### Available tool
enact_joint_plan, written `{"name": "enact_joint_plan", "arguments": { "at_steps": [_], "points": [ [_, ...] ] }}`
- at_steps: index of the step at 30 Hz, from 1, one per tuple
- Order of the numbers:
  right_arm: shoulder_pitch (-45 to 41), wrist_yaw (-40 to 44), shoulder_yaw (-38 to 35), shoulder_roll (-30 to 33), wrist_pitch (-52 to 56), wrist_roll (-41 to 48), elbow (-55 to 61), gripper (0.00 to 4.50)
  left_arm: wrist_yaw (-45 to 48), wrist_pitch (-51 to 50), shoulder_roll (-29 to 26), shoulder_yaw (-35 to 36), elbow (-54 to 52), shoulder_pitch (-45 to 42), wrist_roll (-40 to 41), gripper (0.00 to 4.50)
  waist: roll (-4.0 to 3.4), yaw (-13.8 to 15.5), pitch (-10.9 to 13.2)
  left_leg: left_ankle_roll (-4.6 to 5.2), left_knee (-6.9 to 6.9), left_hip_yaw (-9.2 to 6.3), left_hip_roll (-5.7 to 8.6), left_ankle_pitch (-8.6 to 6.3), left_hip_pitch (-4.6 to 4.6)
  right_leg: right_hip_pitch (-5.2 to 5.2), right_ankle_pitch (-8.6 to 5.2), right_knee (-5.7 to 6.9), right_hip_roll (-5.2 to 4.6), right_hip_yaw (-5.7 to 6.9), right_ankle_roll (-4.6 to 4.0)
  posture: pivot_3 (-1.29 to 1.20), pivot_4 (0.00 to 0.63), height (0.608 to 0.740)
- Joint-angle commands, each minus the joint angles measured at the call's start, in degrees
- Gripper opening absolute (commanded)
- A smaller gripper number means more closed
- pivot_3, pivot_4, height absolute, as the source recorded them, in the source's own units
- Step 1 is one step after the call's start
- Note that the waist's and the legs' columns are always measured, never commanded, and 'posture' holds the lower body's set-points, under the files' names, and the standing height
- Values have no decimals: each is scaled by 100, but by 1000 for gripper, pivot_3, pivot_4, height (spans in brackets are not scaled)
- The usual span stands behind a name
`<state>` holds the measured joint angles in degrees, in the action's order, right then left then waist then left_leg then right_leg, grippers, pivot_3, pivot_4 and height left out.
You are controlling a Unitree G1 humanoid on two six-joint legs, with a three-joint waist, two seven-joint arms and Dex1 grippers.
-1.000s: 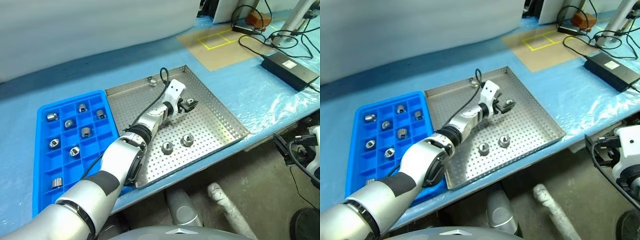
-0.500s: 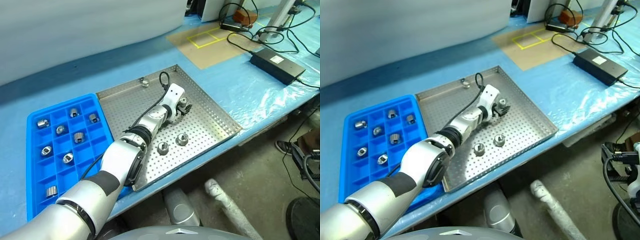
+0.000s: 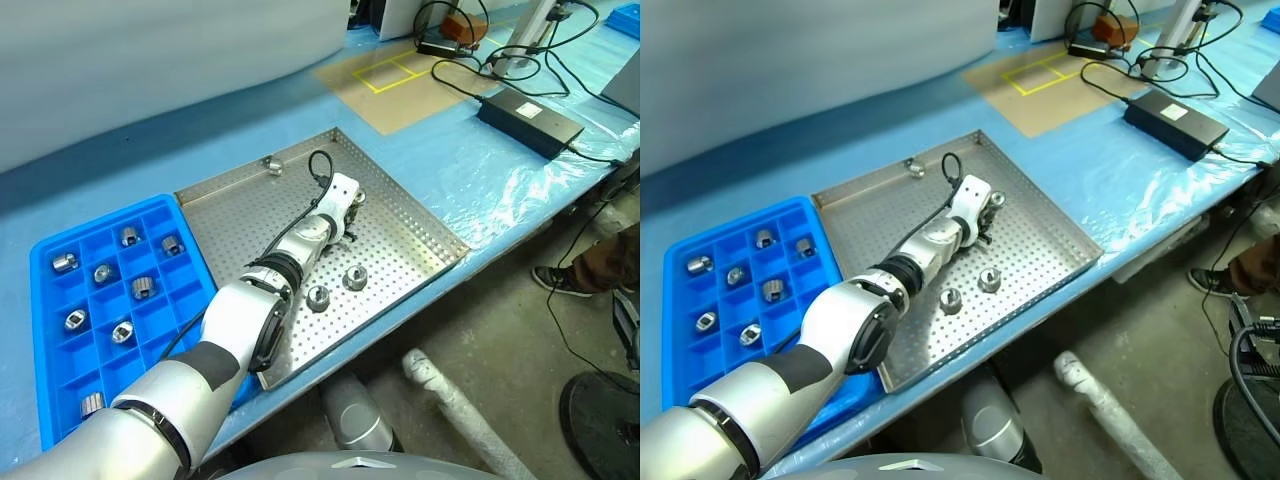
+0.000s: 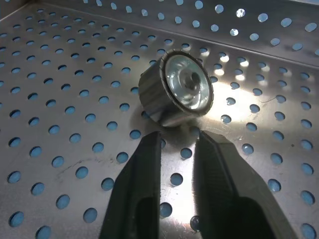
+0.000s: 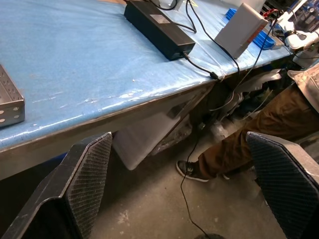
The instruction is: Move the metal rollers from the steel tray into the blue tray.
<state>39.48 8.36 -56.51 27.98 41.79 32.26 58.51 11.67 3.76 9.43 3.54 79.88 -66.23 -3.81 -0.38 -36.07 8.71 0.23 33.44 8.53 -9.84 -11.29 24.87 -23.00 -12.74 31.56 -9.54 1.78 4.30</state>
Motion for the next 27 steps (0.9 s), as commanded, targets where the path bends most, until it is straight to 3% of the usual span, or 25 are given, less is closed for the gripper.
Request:
{"name": "enact_joint_plan", "arguments": {
  "at_steps": [1, 9, 12, 16, 20, 26, 27],
  "points": [
    [97, -266, 22, 111, -144, 143, 149, 4500, 198, 13, 1226, 207, -109, -260, 141, 677, 0, -12, 0, 1, 0, -2, 1, -1, 5, 0, -1, -3, -1, 3, 1, -1260, 150, 740],
    [-278, -365, 420, 387, 184, 94, 149, 4500, 647, 162, 1082, 411, -161, -236, 231, 677, -1, -31, 1, 23, 48, -9, 11, -20, 22, 19, 0, -5, -25, 22, 21, -1183, 150, 740],
    [-646, -300, 618, 611, 392, 71, 36, 4500, 926, 275, 1001, 580, -203, -240, 427, 1274, -1, -42, 1, 36, 74, -12, 18, -33, 25, 34, 1, -5, -52, 34, 35, -1143, 150, 740],
    [-1244, -222, 946, 916, 610, 66, -191, 4500, 1015, 385, 868, 648, -242, -317, 497, 2525, -1, -47, 1, 60, 95, -13, 45, -47, 26, 53, 5, -9, -90, 35, 59, -1102, 150, 740],
    [-1931, -41, 1369, 970, 747, 446, -362, 4500, 1893, 510, 773, 715, -357, -333, 735, 3886, -1, -40, 2, 67, 104, -19, 56, -51, 28, 63, 8, -9, -102, 38, 67, -1000, 150, 740],
    [-3171, 693, 2738, 1339, 487, 270, -1475, 4500, 3723, 765, 314, 679, -1070, 196, 1247, 3886, -2, 124, 2, 100, 113, -24, 60, -54, 27, 79, 15, -8, -115, 58, 67, -766, 150, 740],
    [-3434, 856, 2946, 1429, 407, 215, -1746, 4500, 3998, 723, 232, 634, -1314, 352, 1330, 3886, -3, 159, 3, 114, 120, -24, 61, -54, 27, 84, 34, -7, -120, 64, 36, -727, 150, 740]
  ]
}}
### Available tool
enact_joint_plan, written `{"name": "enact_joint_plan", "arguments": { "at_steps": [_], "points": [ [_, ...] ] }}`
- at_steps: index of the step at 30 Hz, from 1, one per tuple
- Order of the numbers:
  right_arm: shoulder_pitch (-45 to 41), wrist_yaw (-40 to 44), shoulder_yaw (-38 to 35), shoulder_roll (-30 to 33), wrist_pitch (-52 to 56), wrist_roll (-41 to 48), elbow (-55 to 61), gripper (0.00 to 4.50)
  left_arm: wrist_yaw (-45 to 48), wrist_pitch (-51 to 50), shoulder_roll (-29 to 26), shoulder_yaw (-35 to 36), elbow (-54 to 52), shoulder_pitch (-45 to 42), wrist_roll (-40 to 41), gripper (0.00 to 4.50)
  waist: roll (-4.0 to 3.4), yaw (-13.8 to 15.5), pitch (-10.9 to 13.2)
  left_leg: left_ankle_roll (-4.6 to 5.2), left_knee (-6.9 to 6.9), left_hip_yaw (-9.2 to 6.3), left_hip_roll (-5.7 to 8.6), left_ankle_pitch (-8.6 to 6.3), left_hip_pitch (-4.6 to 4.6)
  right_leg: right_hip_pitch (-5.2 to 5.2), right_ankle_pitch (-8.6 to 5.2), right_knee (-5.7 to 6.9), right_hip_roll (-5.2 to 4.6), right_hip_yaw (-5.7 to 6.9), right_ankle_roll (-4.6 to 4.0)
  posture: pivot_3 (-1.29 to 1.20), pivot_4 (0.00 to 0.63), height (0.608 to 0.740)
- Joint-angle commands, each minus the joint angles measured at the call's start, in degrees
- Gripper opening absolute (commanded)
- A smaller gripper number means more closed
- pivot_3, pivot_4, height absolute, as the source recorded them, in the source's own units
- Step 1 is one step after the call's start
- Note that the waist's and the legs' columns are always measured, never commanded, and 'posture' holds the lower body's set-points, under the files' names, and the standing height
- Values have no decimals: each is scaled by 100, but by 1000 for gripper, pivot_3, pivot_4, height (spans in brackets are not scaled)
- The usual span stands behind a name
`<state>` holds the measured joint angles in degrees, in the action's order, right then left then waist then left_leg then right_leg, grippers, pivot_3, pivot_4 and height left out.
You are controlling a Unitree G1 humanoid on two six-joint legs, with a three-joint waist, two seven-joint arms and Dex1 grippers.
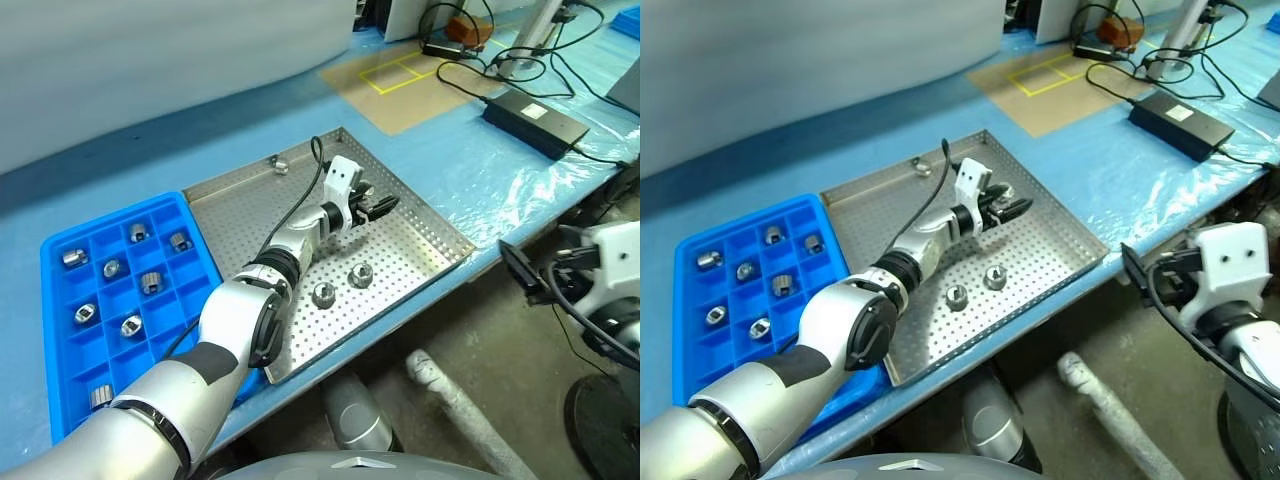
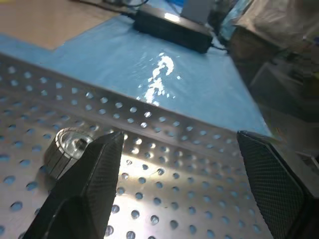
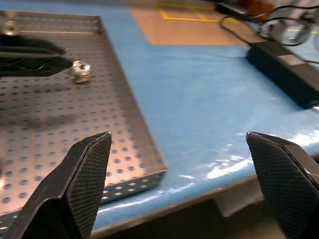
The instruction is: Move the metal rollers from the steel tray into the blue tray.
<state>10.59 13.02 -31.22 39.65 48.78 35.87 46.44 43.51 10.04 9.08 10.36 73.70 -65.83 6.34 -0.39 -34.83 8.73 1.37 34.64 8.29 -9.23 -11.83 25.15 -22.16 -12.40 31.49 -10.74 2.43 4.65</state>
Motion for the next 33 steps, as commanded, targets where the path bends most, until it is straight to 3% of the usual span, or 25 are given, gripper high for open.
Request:
{"name": "enact_joint_plan", "arguments": {
  "at_steps": [1, 7, 13, 19, 24, 27, 30, 33],
  "points": [
    [-779, 547, 602, 342, -368, -200, -785, 4500, 1041, 50, 192, -127, -967, 478, 365, 3886, -2, 77, 0, 7, 4, 0, 2, -3, -4, 5, 7, 0, -7, 3, -12, -692, 150, 740],
    [-1608, 1422, 1594, 481, -949, -628, -1938, 4500, 1314, -786, -267, -815, -3443, 1671, 492, 3886, -8, 637, 2, 32, 27, 3, -27, 5, -4, 35, 15, 20, -21, 66, -31, -484, 150, 740],
    [-2608, 1848, 2571, 82, -1396, -990, -2716, 4500, 1037, -1971, -712, -950, -5607, 2367, 1006, 3886, -7, 1292, 7, 62, 53, 7, -35, 21, 0, 31, 30, 52, -23, 66, -58, -349, 150, 740],
    [-3003, 2266, 3148, -351, -1627, -1192, -3239, 4500, 1586, -3228, -1771, -1392, -6994, 3043, 1446, 3886, -13, 2092, 7, 54, 58, 19, -69, 45, -18, 13, 2, 138, -7, 67, -115, -220, 150, 740],
    [-2822, 2775, 2986, -66, -1493, -1097, -3186, 4500, 2120, -3689, -2372, -2230, -7550, 3416, 1454, 3886, -32, 2881, 17, 5, 56, 23, -116, 77, -14, -22, -8, 184, 45, 47, -202, -249, 150, 740],
    [-2628, 2819, 2665, 169, -1415, -1084, -3083, 4500, 2278, -3501, -2305, -2680, -7384, 3328, 1321, 3886, -39, 3325, 19, -14, 50, 37, -123, 88, -37, -19, -17, 211, 56, 23, -230, -319, 150, 740],
    [-2141, 2738, 2109, 464, -1269, -1080, -2827, 4500, 2203, -3114, -1943, -3149, -7059, 3117, 1015, 3886, -39, 3485, 20, -22, 36, 84, -118, 92, -79, -6, -16, 211, 57, -46, -234, -384, 150, 740],
    [-1667, 2751, 1581, 666, -1050, -929, -2447, 4500, 2272, -2844, -1503, -3324, -6644, 2829, 980, 3886, -37, 3396, 21, -21, 21, 150, -110, 88, -124, -11, -9, 203, 57, -112, -245, -467, 150, 740]
  ]
}}
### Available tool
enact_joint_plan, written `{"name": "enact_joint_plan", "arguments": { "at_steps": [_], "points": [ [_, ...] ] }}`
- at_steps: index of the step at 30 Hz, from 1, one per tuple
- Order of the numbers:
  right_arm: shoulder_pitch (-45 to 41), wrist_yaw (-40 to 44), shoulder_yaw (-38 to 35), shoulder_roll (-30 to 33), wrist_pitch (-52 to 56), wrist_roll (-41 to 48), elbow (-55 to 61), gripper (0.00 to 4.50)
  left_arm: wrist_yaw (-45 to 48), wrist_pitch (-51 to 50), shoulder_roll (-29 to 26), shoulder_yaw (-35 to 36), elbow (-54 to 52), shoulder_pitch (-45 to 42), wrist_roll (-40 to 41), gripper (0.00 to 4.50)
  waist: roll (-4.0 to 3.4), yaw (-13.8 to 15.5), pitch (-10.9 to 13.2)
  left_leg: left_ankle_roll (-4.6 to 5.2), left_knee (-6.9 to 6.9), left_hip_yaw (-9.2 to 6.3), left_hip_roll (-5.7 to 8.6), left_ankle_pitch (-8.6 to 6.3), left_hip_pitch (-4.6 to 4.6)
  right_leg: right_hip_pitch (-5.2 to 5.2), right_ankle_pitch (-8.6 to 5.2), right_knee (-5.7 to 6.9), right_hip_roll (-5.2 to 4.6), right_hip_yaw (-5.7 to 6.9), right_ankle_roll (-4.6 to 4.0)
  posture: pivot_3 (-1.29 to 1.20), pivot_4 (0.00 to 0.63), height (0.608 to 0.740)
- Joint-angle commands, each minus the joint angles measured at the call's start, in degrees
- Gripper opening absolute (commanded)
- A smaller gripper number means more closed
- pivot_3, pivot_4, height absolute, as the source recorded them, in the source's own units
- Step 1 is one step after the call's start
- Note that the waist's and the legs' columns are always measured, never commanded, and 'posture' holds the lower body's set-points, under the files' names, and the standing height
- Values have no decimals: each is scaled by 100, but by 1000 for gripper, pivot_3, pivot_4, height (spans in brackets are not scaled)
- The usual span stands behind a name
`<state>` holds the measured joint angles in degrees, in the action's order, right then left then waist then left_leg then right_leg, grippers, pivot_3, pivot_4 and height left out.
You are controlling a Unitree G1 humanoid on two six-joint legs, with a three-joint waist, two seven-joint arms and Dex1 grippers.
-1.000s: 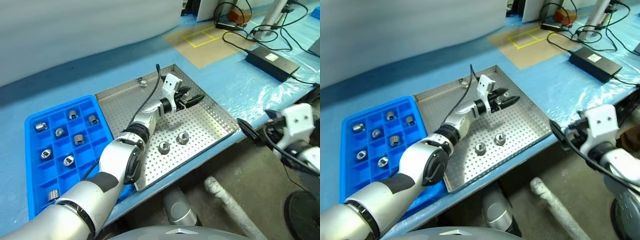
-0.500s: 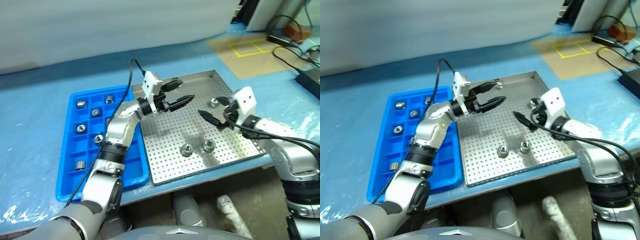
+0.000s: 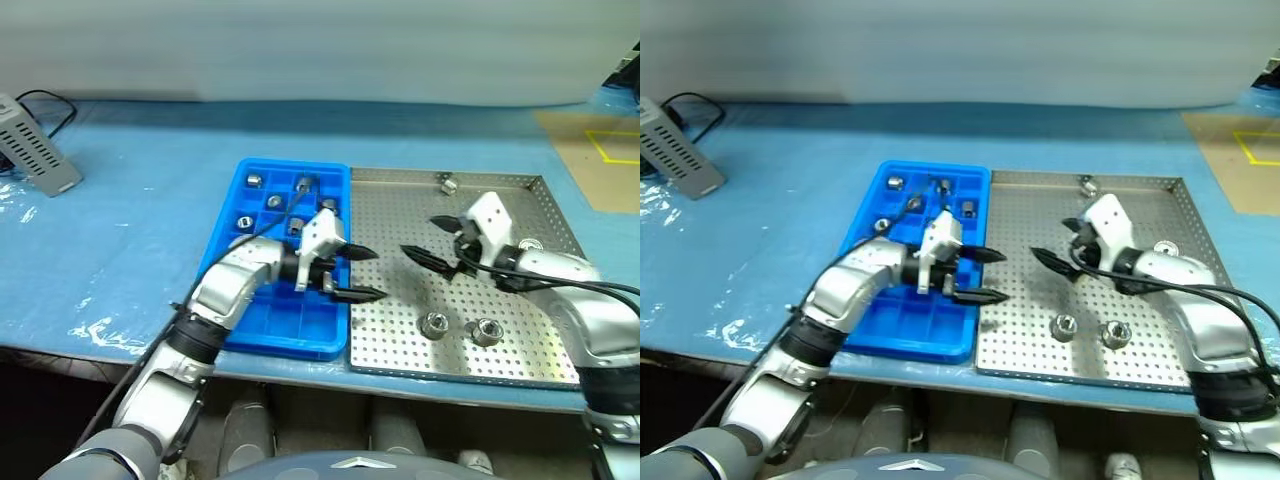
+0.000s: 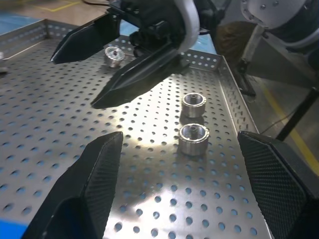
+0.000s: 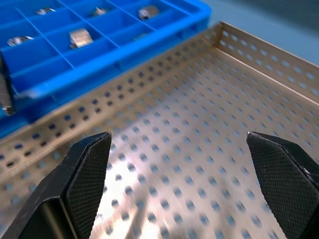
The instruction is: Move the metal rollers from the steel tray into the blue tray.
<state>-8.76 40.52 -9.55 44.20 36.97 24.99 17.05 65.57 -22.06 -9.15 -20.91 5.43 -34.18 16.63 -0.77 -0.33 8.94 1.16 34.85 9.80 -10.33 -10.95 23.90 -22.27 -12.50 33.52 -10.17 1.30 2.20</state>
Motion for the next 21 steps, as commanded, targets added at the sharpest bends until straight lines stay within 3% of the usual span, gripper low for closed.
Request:
{"name": "enact_joint_plan", "arguments": {
  "at_steps": [1, 5, 10, 18, 21],
  "points": [
    [440, -4, -777, 291, 209, 163, 627, 4500, 119, 500, 431, -260, 393, -444, -105, 3886, 2, -106, 0, -3, -5, 19, -1, -3, -10, -4, 3, -3, 0, -15, -3, -497, 150, 740],
    [1030, -16, -1669, 498, 604, 373, 1245, 4500, 356, 968, 756, -448, 1282, -873, -313, 3886, -5, -398, -4, -28, -39, 39, -19, -5, -37, -20, 5, -7, 20, -41, 4, -604, 150, 740],
    [1562, -200, -2427, 436, 924, 446, 1842, 4500, 629, 1618, 687, -856, 2424, -1345, -1037, 3886, -10, -860, -11, -45, -60, 38, -59, 14, -5, -84, 14, -15, 103, -67, 37, -683, 150, 740],
    [1850, -526, -2732, 205, 1001, 459, 2184, 4500, 504, 2526, 697, -1261, 3482, -1578, -2050, 3886, -11, -1459, -11, -33, -69, 36, -54, 11, 24, -91, 8, -47, 98, -50, 58, -714, 150, 740],
    [1808, -598, -2687, 193, 954, 440, 2134, 4500, 578, 2707, 662, -1319, 3583, -1565, -2247, 3288, -9, -1575, -10, -32, -69, 29, -51, 10, 25, -75, 8, -65, 97, -45, 59, -702, 150, 740]
  ]
}}
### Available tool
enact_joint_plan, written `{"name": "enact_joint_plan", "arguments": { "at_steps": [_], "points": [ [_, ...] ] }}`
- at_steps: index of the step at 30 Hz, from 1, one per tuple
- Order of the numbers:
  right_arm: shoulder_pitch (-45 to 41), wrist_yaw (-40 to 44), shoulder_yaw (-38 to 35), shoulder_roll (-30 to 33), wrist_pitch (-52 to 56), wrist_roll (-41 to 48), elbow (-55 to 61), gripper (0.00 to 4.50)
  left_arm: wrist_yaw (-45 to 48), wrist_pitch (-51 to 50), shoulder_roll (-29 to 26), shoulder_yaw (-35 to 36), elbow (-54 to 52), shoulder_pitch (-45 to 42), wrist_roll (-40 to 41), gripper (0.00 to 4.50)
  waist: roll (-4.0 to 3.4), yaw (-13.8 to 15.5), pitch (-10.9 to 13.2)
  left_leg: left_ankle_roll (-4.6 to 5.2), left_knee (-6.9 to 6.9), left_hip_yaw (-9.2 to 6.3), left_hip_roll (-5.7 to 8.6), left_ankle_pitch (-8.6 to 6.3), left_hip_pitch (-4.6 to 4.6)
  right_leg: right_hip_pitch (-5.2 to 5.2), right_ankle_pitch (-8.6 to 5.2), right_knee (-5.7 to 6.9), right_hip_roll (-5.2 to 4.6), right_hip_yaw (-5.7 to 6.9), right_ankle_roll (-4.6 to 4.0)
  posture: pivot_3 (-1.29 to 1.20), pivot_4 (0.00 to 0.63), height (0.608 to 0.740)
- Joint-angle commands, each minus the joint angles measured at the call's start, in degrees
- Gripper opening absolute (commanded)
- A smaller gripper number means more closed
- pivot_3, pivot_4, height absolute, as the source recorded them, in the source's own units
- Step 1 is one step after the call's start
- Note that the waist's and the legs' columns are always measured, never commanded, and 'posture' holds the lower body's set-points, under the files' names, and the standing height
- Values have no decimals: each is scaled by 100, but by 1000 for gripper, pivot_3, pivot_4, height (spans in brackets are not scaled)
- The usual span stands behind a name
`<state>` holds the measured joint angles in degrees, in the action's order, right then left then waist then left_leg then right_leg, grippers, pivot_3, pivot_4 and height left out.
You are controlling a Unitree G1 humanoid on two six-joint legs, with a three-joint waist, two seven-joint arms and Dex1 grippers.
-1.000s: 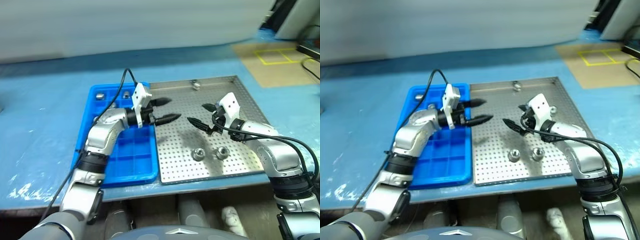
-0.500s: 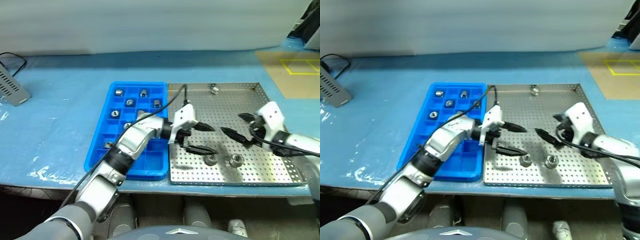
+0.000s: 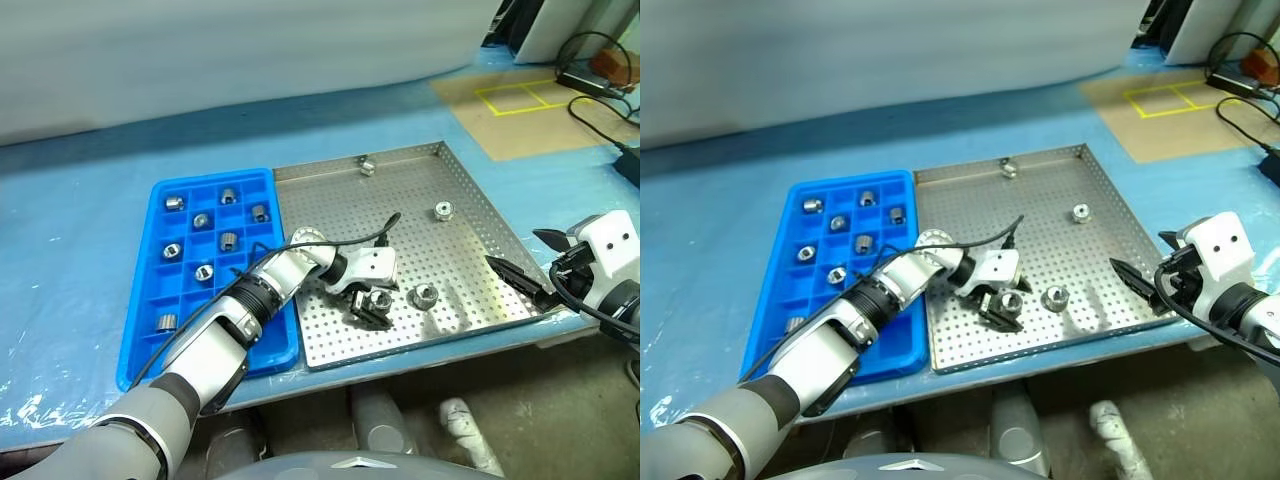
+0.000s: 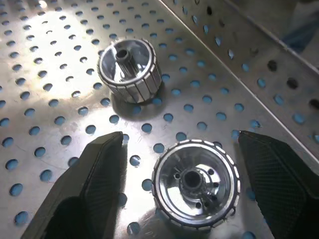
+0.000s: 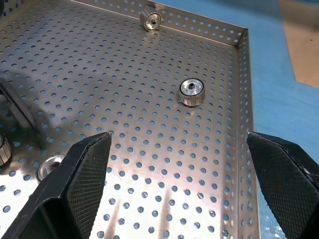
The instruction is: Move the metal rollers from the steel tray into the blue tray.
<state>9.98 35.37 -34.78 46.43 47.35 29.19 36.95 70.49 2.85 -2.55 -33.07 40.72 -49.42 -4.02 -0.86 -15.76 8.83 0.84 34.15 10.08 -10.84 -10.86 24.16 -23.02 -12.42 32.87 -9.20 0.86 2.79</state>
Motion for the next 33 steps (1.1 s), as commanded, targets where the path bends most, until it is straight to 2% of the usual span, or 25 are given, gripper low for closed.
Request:
{"name": "enact_joint_plan", "arguments": {
  "at_steps": [1, 4, 5, 9, 13, 17, 23, 27, 29, 33],
  "points": [
    [-101, -114, -118, -30, -97, 14, 131, 4500, 137, 264, -16, -79, 55, -37, -184, 3035, 1, -67, 1, -1, 0, -5, 2, -1, -1, 8, 0, -3, -2, 6, 0, -696, 150, 740],
    [-276, -190, 82, -48, -166, 6, 52, 4500, 137, 258, -1, 158, -56, -53, -39, 1936, 2, -130, 1, -2, 0, -8, 1, -2, 0, 11, 0, -8, -2, 14, 0, -669, 150, 740],
    [-415, -204, 241, -60, -231, -14, -34, 4500, 57, 139, 76, 399, -183, -68, 188, 1797, 2, -154, 1, -2, 0, -9, -1, -2, 0, 11, 0, -8, -2, 18, 0, -648, 150, 740],
    [-1005, -225, 785, -168, -445, -21, -427, 4500, 146, -751, 153, 1154, -929, -89, 1056, 1807, 5, -200, 4, 1, 1, -14, 0, 0, 5, 10, 3, -5, -5, 27, -4, -568, 150, 740],
    [-2107, -137, 1510, -515, -589, 160, -992, 4500, -734, -1416, 49, 2087, -1734, -200, 1558, 1807, 7, -193, 5, 3, 4, -14, -5, 1, 4, 9, 8, 3, -7, 39, -14, -459, 150, 740],
    [-3061, 116, 2272, -944, -792, 104, -1612, 4500, -1564, -1937, -202, 2624, -2727, 79, 1719, 1807, 13, -64, 10, -3, 8, -19, -14, 6, -4, 6, 10, 29, -2, 46, -17, -320, 150, 740],
    [-4153, 811, 3502, -1399, -1862, -645, -3096, 4500, -2797, -2389, -548, 3266, -5003, 1512, 1926, 1807, 24, 489, 17, -5, 6, -19, -32, 10, 0, -4, 5, 46, 3, 57, -28, -142, 150, 740],
    [-4840, 1163, 3849, -1804, -2759, -1040, -4251, 4500, -3260, -3026, -954, 3501, -6434, 2594, 2149, 1807, 40, 1101, 28, -12, 7, -15, -68, 15, 8, -26, -10, 85, 11, 60, -59, -34, 150, 740],
    [-5115, 1310, 3952, -2006, -3157, -1193, -4760, 4500, -3286, -3196, -1244, 3670, -6989, 3131, 2319, 1807, 40, 1382, 29, -19, 6, -13, -81, 19, 4, -28, -14, 90, 28, 57, -78, 16, 150, 740],
    [-5480, 1699, 4099, -2308, -3599, -1309, -5518, 4500, -3138, -4015, -1811, 4172, -7850, 4115, 3329, 1807, 42, 1874, 29, -50, -3, -14, -94, 36, -4, -26, -29, 98, 63, 57, -140, 87, 150, 740]
  ]
}}
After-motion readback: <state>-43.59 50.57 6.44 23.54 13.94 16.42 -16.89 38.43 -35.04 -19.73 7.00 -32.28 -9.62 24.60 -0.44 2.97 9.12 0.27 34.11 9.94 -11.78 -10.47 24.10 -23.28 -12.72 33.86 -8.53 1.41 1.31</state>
